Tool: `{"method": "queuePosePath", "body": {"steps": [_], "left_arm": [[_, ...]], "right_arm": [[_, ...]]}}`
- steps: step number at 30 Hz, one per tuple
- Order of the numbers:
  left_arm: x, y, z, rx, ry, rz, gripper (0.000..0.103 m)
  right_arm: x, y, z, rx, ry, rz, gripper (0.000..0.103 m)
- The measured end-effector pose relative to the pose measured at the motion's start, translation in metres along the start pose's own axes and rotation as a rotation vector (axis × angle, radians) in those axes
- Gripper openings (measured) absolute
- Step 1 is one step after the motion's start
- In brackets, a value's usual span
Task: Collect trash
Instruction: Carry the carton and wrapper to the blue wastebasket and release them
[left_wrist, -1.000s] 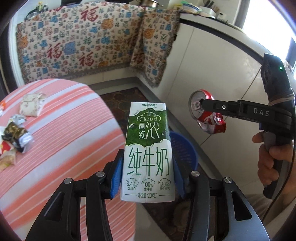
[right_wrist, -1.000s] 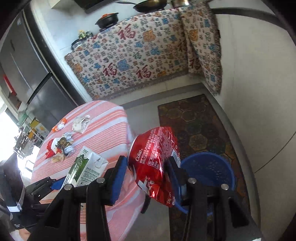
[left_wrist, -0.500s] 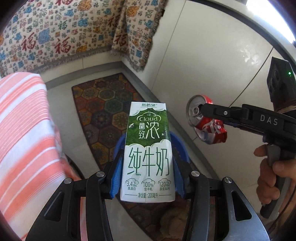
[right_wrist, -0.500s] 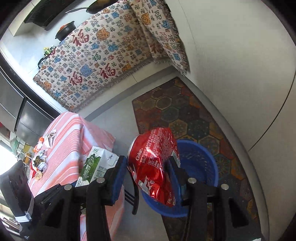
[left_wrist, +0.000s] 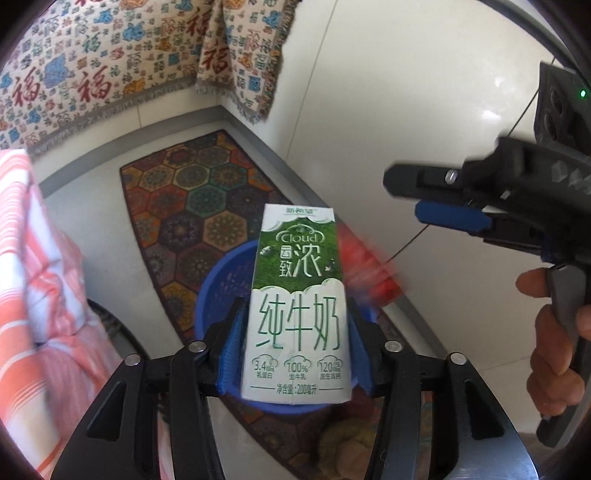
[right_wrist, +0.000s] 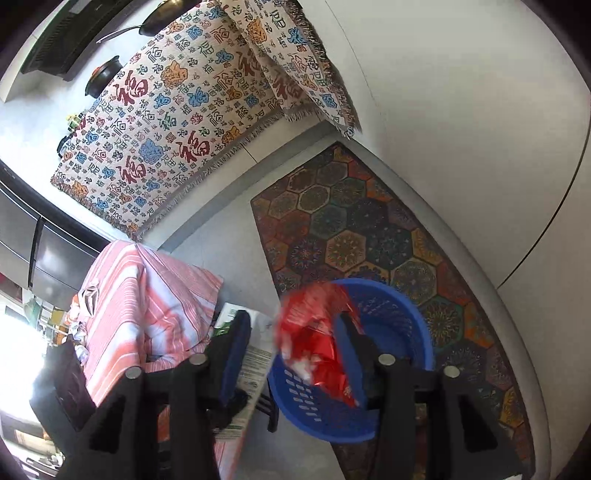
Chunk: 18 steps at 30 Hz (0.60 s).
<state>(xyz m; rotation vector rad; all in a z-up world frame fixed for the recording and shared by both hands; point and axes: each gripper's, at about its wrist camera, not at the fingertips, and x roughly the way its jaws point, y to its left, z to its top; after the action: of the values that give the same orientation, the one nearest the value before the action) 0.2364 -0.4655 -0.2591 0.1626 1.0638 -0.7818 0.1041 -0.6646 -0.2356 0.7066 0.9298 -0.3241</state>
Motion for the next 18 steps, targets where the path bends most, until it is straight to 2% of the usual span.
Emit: {"method": "queuePosePath", "body": {"steps": [1, 2, 6, 13, 18], "left_arm": [[0.001, 0.0, 0.0, -0.001, -0.002, 0.003, 0.074], [0.001, 0.0, 0.0, -0.006, -0.01, 0.009, 0.077], [-0.017, 0.005, -0.002, -0.045, -0.05, 0.006, 0.078], [-0.096, 0.023, -0.016, -0.077, -0.158, 0.062, 0.086], [-0.159, 0.051, -0.051, -0.099, -0.192, 0.135, 0.09]], "right_arm": [[0.0, -0.001, 0.0, 0.004, -0.003, -0.002, 0.063], [0.0, -0.002, 0.0, 0.007, -0.009, -0.006, 0.065], [-0.015, 0.002, 0.0, -0.023, -0.075, -0.046, 0.065], [-0.048, 0.035, 0.003, -0.132, -0.214, -0.091, 0.065], [-0.056, 0.07, 0.0, -0.198, -0.261, -0.095, 0.066]]}}
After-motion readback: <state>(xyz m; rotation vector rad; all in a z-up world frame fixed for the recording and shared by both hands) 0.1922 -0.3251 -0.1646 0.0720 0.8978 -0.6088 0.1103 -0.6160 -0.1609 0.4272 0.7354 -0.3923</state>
